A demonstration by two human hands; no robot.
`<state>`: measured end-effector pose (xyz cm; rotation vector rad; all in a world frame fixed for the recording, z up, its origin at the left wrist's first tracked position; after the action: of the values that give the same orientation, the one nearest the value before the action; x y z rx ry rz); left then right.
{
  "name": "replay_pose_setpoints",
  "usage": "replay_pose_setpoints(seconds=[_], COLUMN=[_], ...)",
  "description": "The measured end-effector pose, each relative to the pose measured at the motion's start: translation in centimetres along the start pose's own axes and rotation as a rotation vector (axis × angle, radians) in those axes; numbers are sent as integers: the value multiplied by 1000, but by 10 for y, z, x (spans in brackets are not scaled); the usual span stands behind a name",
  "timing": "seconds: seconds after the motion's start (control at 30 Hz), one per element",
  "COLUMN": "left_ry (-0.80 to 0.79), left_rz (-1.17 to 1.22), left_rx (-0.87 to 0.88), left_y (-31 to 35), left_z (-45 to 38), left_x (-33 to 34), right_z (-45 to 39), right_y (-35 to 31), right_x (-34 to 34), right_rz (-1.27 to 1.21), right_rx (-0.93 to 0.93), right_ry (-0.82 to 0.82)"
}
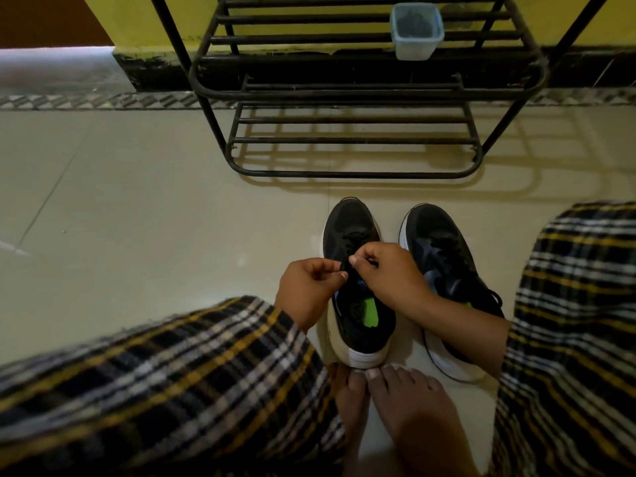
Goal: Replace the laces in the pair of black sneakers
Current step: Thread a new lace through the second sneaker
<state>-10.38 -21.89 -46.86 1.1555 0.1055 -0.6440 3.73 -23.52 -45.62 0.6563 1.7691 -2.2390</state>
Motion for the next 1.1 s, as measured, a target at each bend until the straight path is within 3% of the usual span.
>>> replay_pose_setpoints(seconds=[0.6, 0.8, 0.97, 1.1], left_ry=[40, 62, 29, 6], left_rz=[54, 71, 47, 26], left_rx=[-59, -55, -30, -23], left_y=[-7, -8, -7, -6], left_z=[-3, -1, -1, -3], left_x=[0, -2, -3, -1], right_z=[6, 9, 3, -2], right_y=[0, -1, 17, 19], right_x=[3, -5, -41, -52], right_rz=[-80, -116, -531, -505], right_rx=[-21, -69, 201, 219], right_ry=[-190, -18, 231, 210])
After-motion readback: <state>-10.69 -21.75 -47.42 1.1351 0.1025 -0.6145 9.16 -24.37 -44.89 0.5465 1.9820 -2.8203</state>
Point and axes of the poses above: each hand's wrist, its own z-axis away from the middle knuckle, its own x-axis out of the palm, y = z × x, the point moved 6 cm from there along -z, towards the middle knuckle, and after that the axes turned 13 degrees about -z, right-handed, at the moved point
